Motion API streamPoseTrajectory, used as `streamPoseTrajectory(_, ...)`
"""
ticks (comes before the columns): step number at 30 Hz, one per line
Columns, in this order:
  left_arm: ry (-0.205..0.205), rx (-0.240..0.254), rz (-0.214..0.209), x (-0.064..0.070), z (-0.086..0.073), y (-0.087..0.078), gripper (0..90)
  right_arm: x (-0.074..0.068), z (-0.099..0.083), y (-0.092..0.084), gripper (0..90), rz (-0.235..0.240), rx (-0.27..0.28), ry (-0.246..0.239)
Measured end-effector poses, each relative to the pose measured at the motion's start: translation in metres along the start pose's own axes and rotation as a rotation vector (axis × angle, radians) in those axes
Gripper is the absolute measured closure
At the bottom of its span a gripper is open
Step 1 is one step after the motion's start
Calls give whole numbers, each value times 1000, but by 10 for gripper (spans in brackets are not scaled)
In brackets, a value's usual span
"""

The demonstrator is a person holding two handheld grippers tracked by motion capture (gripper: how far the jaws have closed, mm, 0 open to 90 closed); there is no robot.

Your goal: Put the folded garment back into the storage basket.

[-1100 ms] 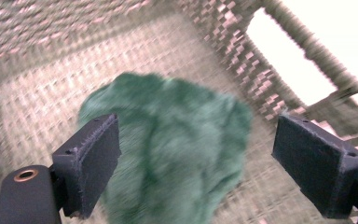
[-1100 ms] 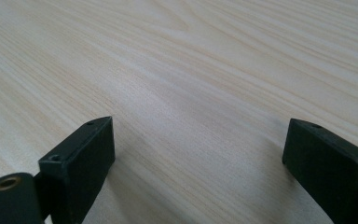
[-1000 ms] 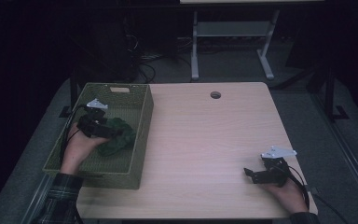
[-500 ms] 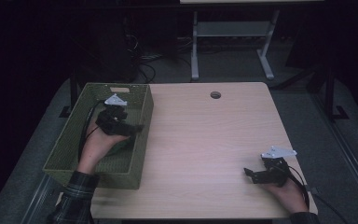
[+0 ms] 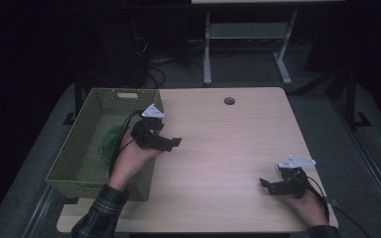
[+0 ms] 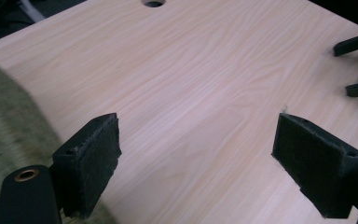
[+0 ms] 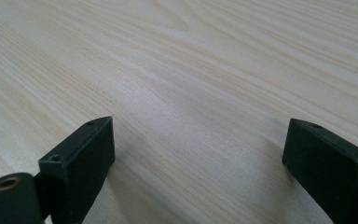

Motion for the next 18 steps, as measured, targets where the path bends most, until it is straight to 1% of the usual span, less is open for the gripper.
streamPoseTrajectory(2, -2, 10, -10, 9, 3, 6, 142, 0, 0, 0, 87, 0, 0, 1)
streamPoseTrajectory(8, 4, 37, -30, 30, 6, 21, 143, 0, 0, 0, 87, 0, 0, 1)
streamPoseTrajectory(10, 10, 35, -41, 39, 4, 29, 143, 0, 0, 0, 87, 0, 0, 1)
streamPoseTrajectory(12, 18, 30, -47, 44, 1, 36, 143, 0, 0, 0, 87, -1, 1, 1)
streamPoseTrajectory(15, 15, 30, -57, 53, -5, 48, 143, 0, 0, 0, 86, 0, 0, 1)
streamPoseTrajectory(18, 26, 22, -61, 61, -13, 60, 143, 0, 0, 0, 87, 0, 0, 0)
Point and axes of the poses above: each handheld gripper's, and its own axes: y roughly forward along the jaws, z roughly out of its top, x roughly to its right, the point moved 9 cm from there along y, roughly forward along the jaws, and after that the axes turned 3 degrees about y, right-handed, at the moved point
